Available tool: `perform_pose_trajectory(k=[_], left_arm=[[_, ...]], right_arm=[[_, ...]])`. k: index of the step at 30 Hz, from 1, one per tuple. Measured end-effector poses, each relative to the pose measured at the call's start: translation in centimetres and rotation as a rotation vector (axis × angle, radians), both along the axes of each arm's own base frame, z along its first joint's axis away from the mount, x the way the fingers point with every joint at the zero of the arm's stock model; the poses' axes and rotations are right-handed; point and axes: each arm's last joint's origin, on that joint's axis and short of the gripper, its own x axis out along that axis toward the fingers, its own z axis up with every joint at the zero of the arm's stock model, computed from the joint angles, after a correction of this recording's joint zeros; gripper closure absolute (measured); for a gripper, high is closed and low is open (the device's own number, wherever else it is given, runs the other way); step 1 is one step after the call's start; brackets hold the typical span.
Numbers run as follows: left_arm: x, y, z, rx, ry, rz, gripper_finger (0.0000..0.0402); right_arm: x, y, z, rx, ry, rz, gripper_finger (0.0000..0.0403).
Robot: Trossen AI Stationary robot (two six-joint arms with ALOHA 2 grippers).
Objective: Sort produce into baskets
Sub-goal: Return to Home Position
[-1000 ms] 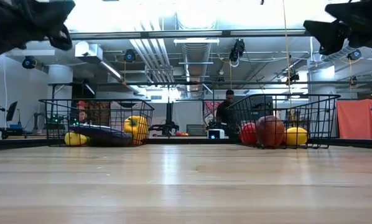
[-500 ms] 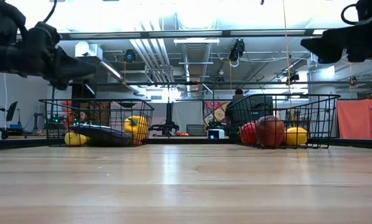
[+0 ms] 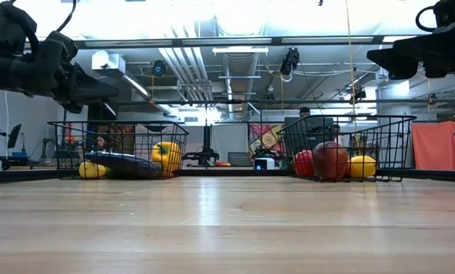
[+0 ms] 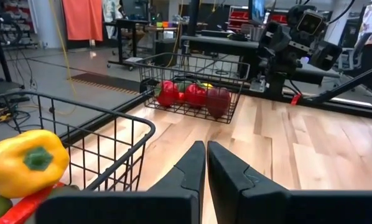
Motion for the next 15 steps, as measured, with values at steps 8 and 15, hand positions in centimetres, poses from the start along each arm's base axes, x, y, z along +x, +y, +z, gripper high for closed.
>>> perform_pose_trajectory(k=[8, 15], left_arm=[[0.07, 0.02, -0.09, -0.003, 0.012, 0.0, 0.04], [0.07, 0.02, -0.08, -0.003, 0.011, 0.0, 0.04]], right_arm=[[0.0, 0.0, -0.01, 0.0, 0.0, 0.0, 0.0099], [0.0, 0.0, -0.01, 0.0, 0.0, 0.0, 0.0099]])
